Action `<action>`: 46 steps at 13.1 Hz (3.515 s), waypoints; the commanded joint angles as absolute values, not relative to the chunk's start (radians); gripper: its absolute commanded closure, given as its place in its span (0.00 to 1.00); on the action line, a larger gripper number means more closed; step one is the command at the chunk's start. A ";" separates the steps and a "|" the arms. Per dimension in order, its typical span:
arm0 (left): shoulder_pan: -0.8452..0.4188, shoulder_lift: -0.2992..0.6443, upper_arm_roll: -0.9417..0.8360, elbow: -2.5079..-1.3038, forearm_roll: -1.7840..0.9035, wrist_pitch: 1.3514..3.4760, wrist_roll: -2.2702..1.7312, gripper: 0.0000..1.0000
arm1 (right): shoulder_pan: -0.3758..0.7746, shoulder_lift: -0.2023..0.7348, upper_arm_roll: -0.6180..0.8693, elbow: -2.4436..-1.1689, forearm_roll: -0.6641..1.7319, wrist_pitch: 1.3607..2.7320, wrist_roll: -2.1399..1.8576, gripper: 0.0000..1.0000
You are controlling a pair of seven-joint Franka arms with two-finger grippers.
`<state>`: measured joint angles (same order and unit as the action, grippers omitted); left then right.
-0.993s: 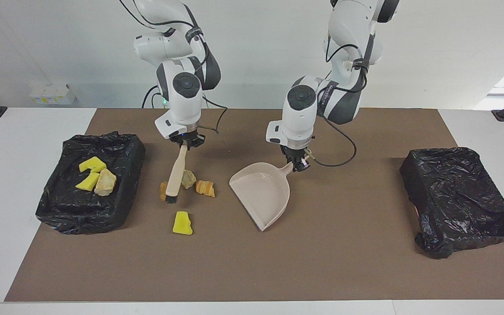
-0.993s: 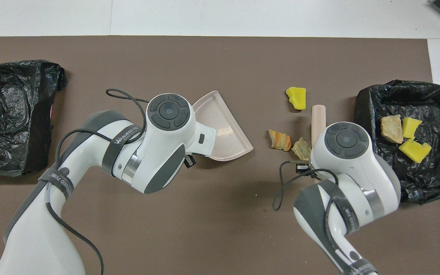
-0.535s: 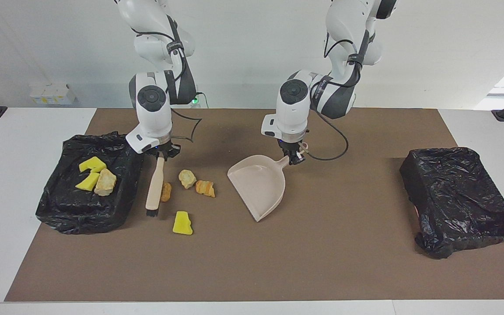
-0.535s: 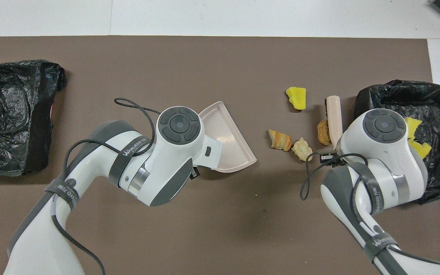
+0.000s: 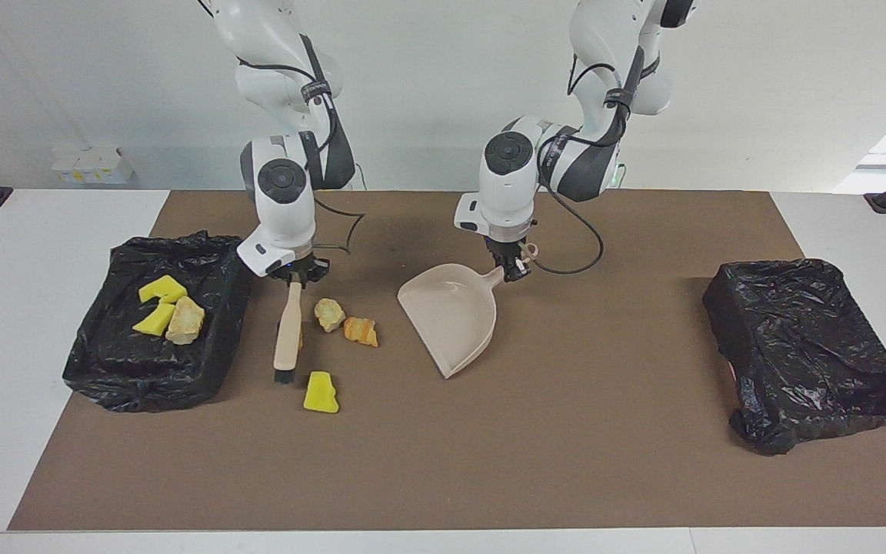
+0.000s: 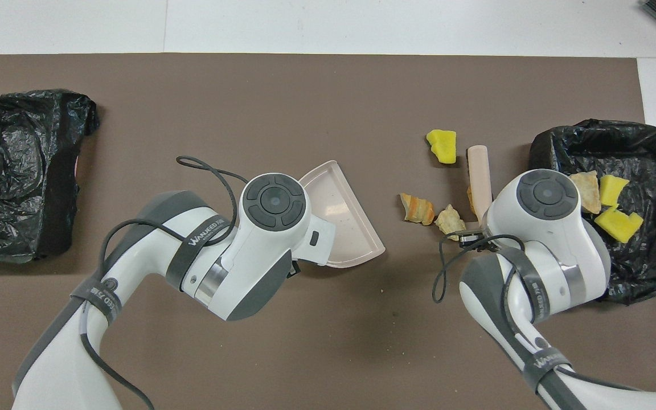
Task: Sweep and dump trash in bin
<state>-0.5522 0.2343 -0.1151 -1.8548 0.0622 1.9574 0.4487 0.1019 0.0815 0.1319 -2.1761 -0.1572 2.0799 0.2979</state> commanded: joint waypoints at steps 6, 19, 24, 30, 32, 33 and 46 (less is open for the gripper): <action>-0.558 0.192 -0.104 -1.908 0.072 1.988 0.451 1.00 | 0.178 0.143 0.129 -1.918 -0.101 1.845 0.205 1.00; -0.558 0.183 -0.104 -1.930 0.072 1.999 0.453 1.00 | 0.012 -0.009 0.133 -2.293 -0.026 2.003 0.035 1.00; -0.558 0.183 -0.104 -1.933 0.072 2.003 0.453 1.00 | 0.224 0.072 0.135 -2.183 0.181 2.034 0.314 1.00; -0.561 0.166 -0.104 -1.965 0.072 2.031 0.454 1.00 | 0.361 0.103 0.135 -2.100 0.311 2.028 0.327 1.00; -0.560 0.166 -0.104 -1.965 0.072 2.037 0.453 1.00 | 0.345 0.094 0.129 -2.063 0.304 1.952 0.304 1.00; -0.560 0.167 -0.104 -1.967 0.072 2.039 0.453 1.00 | 0.341 0.092 0.123 -2.027 0.292 1.897 0.304 1.00; -0.549 0.167 -0.104 -1.974 0.072 2.054 0.456 1.00 | 0.091 0.239 0.120 -1.853 -0.319 1.879 0.120 1.00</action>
